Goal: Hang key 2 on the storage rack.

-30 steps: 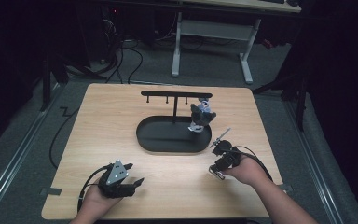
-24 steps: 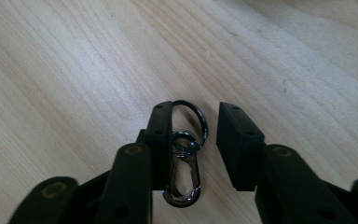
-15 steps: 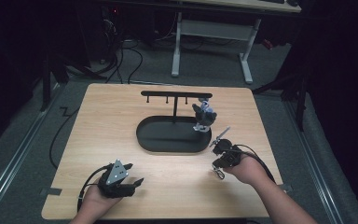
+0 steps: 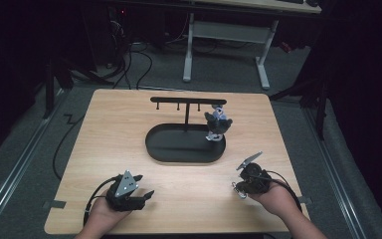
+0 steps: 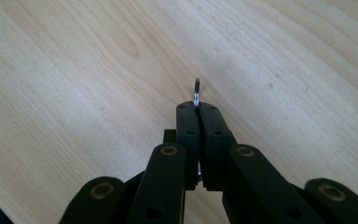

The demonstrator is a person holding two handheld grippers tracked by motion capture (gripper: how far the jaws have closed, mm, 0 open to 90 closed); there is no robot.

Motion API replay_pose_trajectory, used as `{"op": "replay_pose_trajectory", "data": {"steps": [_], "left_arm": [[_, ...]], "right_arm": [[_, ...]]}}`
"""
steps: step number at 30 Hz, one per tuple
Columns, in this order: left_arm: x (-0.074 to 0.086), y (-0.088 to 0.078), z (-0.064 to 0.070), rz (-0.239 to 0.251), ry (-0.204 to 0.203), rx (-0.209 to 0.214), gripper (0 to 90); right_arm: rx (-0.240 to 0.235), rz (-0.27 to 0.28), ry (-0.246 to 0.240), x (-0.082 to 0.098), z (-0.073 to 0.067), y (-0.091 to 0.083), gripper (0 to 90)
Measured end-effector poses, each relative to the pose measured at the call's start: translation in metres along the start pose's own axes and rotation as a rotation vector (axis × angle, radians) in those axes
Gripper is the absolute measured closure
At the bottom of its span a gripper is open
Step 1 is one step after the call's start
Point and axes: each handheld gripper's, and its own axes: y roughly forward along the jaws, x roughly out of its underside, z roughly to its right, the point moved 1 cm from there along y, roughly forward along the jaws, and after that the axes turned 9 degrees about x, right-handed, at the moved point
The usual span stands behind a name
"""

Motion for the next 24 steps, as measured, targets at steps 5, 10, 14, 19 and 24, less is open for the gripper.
{"op": "replay_pose_trajectory", "data": {"steps": [5,10,14,19,24], "left_arm": [[0.000,0.001,0.001,-0.002,0.001,0.004,33.1],[0.000,0.000,0.000,-0.003,0.002,0.005,33.0],[0.000,0.000,0.000,-0.003,0.002,0.004,33.1],[0.000,0.000,0.000,-0.002,0.002,0.004,33.1],[0.000,-0.001,-0.001,0.004,0.000,0.005,33.1]], "right_arm": [[-0.004,-0.007,0.001,0.006,-0.001,0.001,88.6],[-0.002,-0.029,0.014,0.012,0.000,0.007,88.6],[-0.013,-0.040,0.019,0.010,0.000,0.007,83.9],[-0.013,-0.036,0.016,0.000,0.000,-0.001,80.4],[-0.002,-0.062,-0.008,-0.009,0.000,-0.002,83.3]]}}
